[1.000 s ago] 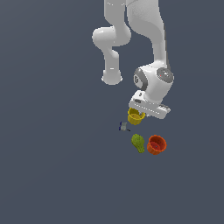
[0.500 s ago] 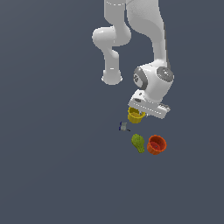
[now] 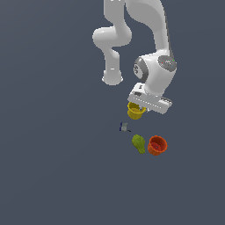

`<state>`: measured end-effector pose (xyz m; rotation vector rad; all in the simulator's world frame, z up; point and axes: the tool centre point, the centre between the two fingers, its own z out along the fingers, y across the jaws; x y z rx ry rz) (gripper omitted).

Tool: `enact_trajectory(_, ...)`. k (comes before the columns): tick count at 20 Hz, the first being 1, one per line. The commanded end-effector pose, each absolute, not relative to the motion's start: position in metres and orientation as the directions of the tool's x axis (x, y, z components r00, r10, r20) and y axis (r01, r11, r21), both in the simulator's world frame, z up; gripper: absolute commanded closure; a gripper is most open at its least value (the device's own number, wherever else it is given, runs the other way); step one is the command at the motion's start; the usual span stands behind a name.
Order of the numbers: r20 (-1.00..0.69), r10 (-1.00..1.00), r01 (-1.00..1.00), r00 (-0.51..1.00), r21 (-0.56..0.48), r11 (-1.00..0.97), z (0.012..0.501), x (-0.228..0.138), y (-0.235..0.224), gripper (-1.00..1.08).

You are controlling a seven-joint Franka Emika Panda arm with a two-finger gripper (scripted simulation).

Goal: Pick up a designated object from a clutter of objects.

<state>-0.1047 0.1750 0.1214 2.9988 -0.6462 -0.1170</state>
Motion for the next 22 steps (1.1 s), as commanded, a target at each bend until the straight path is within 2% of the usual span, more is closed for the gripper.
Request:
enact_trajectory(1,-0.058,-0.413,-0.408,0.909,0.084,-0.909,0.140,-0.105,0.171,1.08)
enact_trajectory(22,-0.060,-0.413,-0.407,0.909,0.082,-0.910,0.340,-0.112,0.124,1.08)
